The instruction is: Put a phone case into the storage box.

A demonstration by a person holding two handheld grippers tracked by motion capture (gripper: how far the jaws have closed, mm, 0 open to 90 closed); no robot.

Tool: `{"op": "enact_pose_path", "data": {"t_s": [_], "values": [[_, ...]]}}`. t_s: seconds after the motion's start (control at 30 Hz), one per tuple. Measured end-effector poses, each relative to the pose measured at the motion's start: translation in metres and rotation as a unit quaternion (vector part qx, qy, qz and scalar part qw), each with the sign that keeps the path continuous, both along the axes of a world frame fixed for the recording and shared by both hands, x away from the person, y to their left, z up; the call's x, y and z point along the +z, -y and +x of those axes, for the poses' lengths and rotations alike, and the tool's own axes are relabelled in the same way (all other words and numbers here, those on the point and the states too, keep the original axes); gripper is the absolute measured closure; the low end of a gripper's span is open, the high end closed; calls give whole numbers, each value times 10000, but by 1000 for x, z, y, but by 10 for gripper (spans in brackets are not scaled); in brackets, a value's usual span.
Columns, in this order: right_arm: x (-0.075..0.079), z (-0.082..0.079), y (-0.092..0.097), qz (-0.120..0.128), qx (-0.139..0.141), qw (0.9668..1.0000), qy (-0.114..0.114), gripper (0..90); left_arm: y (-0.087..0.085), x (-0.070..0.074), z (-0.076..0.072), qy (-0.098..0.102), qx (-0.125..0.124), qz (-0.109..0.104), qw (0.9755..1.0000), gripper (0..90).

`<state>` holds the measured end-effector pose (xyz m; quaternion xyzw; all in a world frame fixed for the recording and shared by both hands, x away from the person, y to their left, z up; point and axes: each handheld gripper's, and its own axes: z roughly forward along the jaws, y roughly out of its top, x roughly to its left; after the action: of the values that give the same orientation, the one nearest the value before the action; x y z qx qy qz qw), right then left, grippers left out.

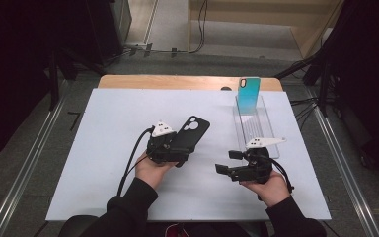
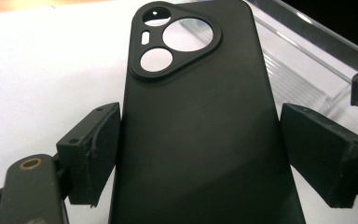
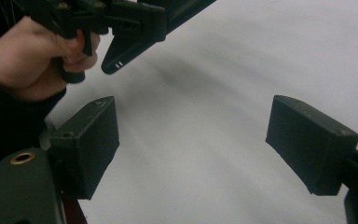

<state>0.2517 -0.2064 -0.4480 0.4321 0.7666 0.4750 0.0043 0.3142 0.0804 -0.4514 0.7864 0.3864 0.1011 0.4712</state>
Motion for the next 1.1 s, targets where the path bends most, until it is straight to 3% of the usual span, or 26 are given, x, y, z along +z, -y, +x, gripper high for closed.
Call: {"op": "enact_pose_path", "data": {"t_s": [0.23, 0.37, 0.53, 0.8, 1.0, 1.1], "values": [[6, 4, -4, 112, -196, 9997, -115, 153, -4, -5, -10, 51, 311, -257, 9992, 158], [7, 10, -5, 168, -322, 9990, -261, 153, -6, -11, -16, 255, 515, -456, 9973, 156], [10, 15, -8, 220, -414, 9984, -318, 154, -7, -17, -18, 57, 614, -690, 9957, 157], [13, 25, -15, 359, -500, 9972, -414, 156, -3, -23, -30, 411, 839, -623, 9937, 157], [14, 34, -22, 490, -556, 9961, -478, 157, 7, -30, -40, 674, 822, -438, 9934, 156], [14, 38, -26, 432, -597, 9964, -413, 157, 10, -33, -43, 758, 778, -455, 9930, 157]]}}
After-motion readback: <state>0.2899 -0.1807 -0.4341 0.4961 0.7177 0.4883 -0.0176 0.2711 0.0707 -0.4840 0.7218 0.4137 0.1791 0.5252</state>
